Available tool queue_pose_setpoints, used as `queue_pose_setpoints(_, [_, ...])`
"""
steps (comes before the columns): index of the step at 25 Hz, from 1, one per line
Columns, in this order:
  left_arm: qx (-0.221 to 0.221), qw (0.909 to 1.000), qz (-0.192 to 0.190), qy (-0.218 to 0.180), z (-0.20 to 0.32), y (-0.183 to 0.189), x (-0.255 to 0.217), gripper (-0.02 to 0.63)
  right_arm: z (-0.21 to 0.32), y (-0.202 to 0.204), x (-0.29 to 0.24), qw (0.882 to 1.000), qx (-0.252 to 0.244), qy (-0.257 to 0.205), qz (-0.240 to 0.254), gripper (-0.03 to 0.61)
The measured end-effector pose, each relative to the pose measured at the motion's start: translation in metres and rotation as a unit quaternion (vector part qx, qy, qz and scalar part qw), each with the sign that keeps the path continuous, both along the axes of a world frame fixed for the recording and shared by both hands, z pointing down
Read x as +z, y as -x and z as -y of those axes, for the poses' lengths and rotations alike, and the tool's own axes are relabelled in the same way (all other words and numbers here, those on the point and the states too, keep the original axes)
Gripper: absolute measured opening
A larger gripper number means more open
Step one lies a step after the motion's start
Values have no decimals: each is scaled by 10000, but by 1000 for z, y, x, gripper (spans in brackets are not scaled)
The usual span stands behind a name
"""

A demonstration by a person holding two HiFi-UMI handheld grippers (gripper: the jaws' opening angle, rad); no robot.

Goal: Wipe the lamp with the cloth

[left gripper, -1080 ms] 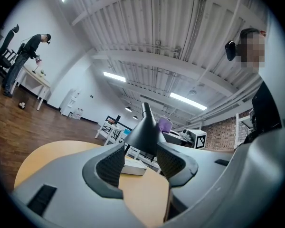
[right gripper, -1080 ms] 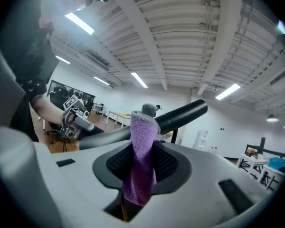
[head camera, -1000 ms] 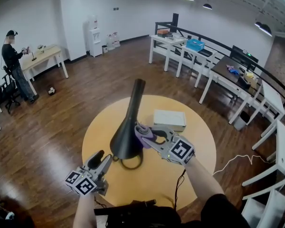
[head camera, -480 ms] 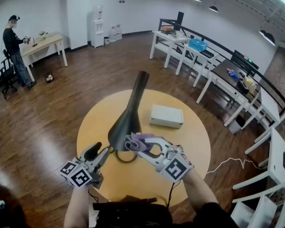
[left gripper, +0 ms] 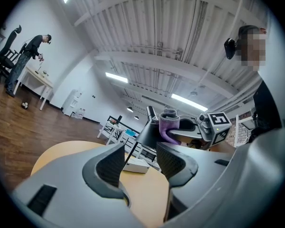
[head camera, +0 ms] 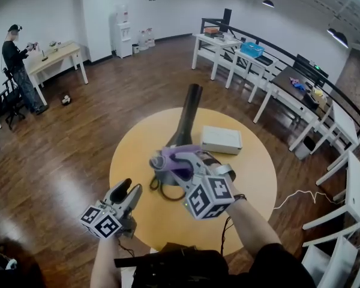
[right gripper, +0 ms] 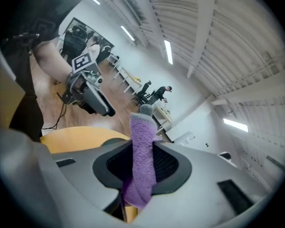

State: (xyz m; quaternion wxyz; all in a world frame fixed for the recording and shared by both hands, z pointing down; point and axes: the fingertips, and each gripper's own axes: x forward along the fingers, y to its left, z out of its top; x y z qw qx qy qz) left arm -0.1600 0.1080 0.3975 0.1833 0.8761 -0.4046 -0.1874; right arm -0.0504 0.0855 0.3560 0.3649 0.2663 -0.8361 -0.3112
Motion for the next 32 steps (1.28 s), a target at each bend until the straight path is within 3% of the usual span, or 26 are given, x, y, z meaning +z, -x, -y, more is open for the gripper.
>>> queue_pose_setpoints(2, [20, 10000, 2, 29, 0, 8, 1, 199, -13, 12, 13, 9995, -171, -10, -282, 98])
queue_pose_setpoints(4, [66, 10000, -14, 44, 1, 14, 1, 199, -23, 19, 20, 9995, -220, 64, -236, 98])
queue_pose_setpoints(10, [445, 9990, 63, -4, 4, 7, 1, 199, -50, 5, 30, 9915, 110, 706, 1087, 98])
queue_pose_setpoints(18, [877, 9957, 24, -297, 11, -28, -12, 201, -59, -30, 46, 9756, 171, 663, 2085, 98])
queue_pose_setpoints(21, [919, 9949, -38, -422, 9, -31, -23, 201, -68, -41, 67, 9611, 353, 1012, 2545, 98])
queue_pose_setpoints(24, [911, 9949, -90, -423, 6, -26, -24, 199, -65, -46, 110, 9225, 1026, 1961, 3163, 98])
queue_pose_setpoints(26, [878, 9955, -56, -363, 3, -21, -17, 199, -46, -58, 127, 8870, 1581, 2281, 3691, 97])
queue_pose_setpoints(29, [810, 9964, -5, -264, -1, -11, -6, 199, -13, -83, 118, 8000, 2124, 2630, 4958, 97])
queue_pose_setpoints(30, [802, 9965, 17, -227, -3, -7, -4, 201, -6, -86, 114, 7783, 2152, 2734, 5228, 95])
queue_pose_setpoints(31, [798, 9966, 48, -189, -4, -4, -1, 199, -1, -85, 112, 7670, 2126, 2785, 5376, 95])
queue_pose_setpoints(32, [795, 9967, 84, -150, -6, -1, 1, 199, 2, -83, 111, 7630, 2058, 2793, 5454, 95])
